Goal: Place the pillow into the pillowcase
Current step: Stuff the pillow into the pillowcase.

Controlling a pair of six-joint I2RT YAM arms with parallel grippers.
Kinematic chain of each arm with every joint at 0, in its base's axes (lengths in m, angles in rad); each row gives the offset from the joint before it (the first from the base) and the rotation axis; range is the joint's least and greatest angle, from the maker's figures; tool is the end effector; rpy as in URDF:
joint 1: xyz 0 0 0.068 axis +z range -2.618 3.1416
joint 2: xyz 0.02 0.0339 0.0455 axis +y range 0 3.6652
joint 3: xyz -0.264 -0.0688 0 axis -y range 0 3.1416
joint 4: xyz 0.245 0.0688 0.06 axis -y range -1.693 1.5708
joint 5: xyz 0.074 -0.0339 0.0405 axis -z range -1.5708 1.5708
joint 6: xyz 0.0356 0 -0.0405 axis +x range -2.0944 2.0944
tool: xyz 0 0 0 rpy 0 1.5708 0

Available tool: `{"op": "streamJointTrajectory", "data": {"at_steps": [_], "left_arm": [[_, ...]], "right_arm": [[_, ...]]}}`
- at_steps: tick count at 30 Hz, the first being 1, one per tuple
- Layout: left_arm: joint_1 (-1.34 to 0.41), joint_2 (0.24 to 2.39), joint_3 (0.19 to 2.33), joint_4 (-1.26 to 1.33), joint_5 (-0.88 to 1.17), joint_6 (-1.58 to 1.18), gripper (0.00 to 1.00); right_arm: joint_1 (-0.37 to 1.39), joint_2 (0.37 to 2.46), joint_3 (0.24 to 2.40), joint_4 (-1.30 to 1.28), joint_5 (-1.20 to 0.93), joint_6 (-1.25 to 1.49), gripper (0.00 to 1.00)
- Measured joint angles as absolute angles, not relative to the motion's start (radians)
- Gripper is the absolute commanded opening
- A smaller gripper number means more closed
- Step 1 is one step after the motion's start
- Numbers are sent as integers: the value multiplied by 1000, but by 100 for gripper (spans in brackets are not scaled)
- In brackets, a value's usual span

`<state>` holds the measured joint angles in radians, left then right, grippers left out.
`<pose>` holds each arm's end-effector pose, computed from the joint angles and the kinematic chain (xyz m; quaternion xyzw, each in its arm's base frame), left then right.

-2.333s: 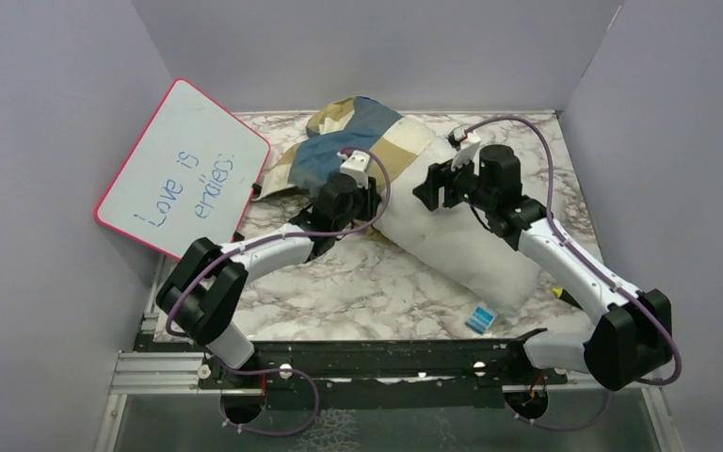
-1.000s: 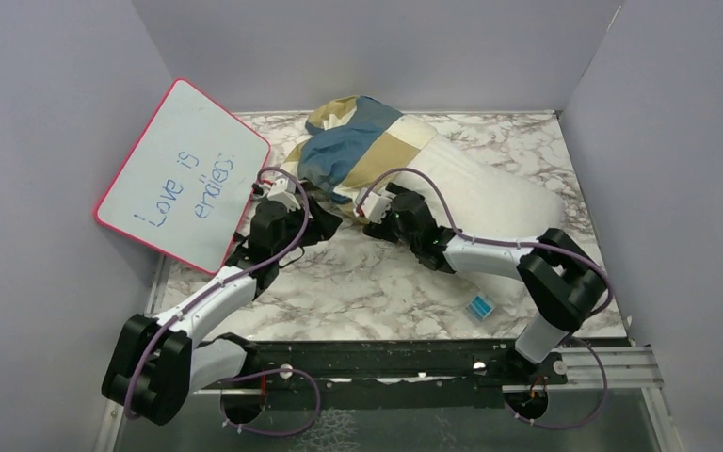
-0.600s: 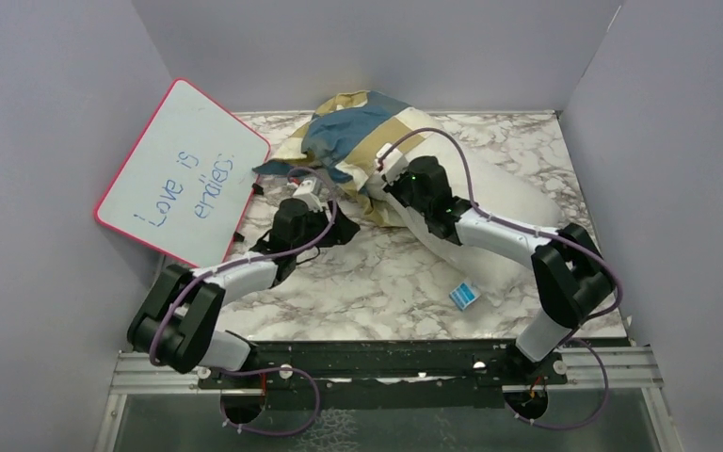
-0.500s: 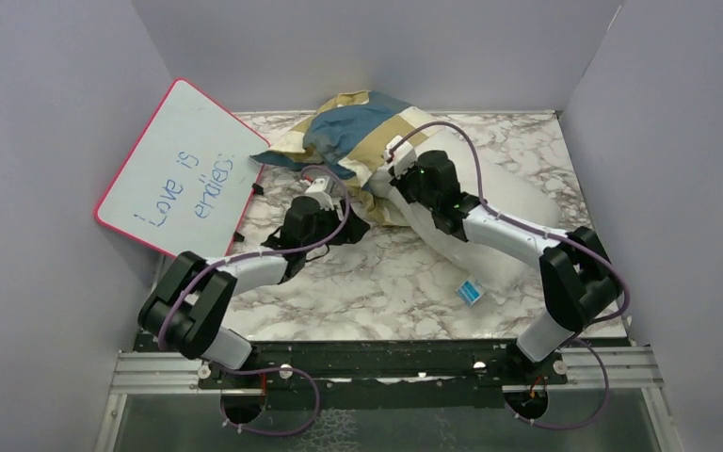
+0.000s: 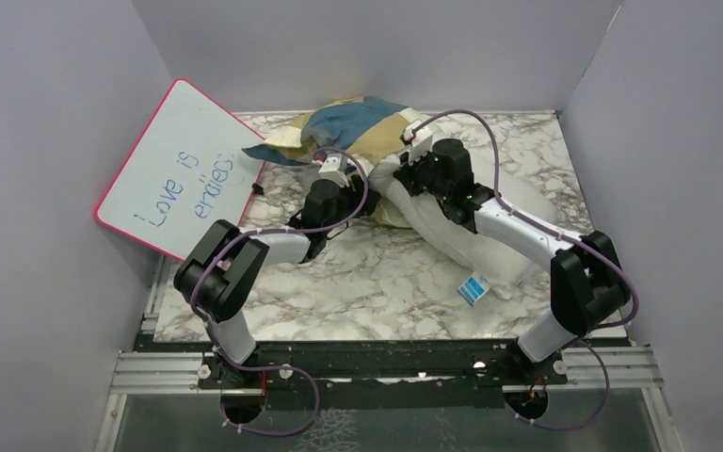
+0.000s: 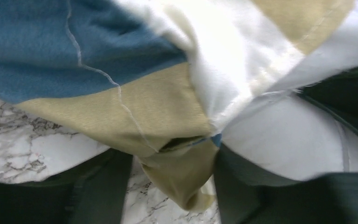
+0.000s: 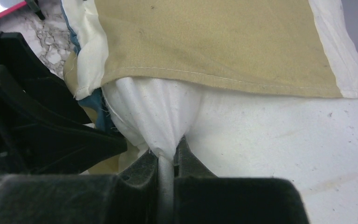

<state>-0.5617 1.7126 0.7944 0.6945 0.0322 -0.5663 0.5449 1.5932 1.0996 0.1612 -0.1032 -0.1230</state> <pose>0.3046 -0.1930 0.1923 0.0082 0.7815 -0.3440 0.5204 0.3175 0.1967 0.2785 -0.2948 0.7585 0.1624 0.5580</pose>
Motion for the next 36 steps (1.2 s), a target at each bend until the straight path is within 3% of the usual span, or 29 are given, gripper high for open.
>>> {"op": "streamJointTrajectory", "data": {"at_steps": [3, 6, 17, 30, 36], "left_arm": [[-573, 1733, 795, 698, 1, -579, 18], [-599, 1728, 793, 702, -28, -582, 0], [-770, 1616, 721, 701, -216, -537, 0], [-855, 1740, 684, 836, -263, -559, 0], [-855, 1740, 671, 859, -260, -564, 0]], "right_arm": [[541, 1593, 1100, 164, -112, -86, 0], [541, 1595, 1096, 188, -114, -44, 0], [540, 1702, 1090, 408, -108, 134, 0], [542, 1732, 926, 694, -93, 254, 0], [542, 1727, 845, 786, -131, 235, 8]]}}
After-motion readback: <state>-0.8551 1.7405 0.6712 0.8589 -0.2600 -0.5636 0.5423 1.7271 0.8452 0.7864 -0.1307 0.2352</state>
